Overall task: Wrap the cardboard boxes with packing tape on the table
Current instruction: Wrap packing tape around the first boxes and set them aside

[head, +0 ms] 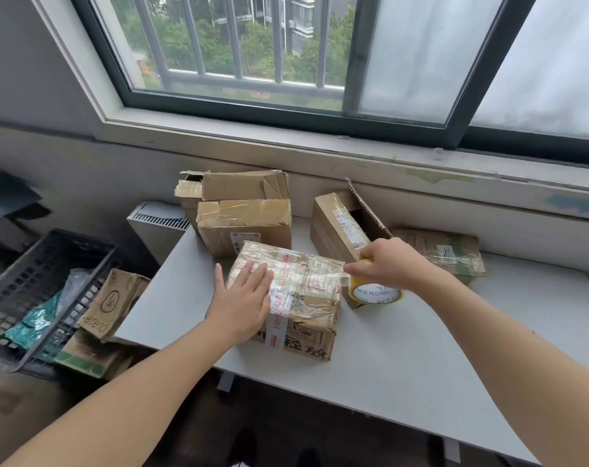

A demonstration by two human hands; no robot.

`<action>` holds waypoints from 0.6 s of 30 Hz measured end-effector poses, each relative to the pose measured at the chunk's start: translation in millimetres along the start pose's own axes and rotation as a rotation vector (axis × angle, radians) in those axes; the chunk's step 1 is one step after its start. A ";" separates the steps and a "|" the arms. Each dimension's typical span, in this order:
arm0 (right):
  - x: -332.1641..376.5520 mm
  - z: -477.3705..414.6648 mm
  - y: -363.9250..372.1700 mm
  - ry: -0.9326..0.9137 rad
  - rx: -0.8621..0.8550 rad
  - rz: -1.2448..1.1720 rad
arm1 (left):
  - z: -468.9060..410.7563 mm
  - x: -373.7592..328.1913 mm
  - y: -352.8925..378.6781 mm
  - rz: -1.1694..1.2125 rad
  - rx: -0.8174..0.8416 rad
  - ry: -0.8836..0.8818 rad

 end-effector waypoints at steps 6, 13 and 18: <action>-1.5 -1.2 -2.0 -0.013 0.000 -0.022 | -3.0 1.6 6.1 0.122 -0.072 0.043; -15.7 -2.7 18.3 0.047 0.029 0.014 | -5.5 0.6 1.8 0.127 -0.117 0.036; -32.0 -0.7 37.8 0.119 0.048 -0.039 | -17.3 -12.2 -18.6 0.067 -0.186 0.107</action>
Point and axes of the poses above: each hand's wrist, its own z-axis away from the middle knuckle, its own y-axis out of the palm, x = y × z, the point moved 3 cm from there along -z, towards the middle knuckle, and after that the axes turned 8 degrees about -z, right-handed, at the moved point
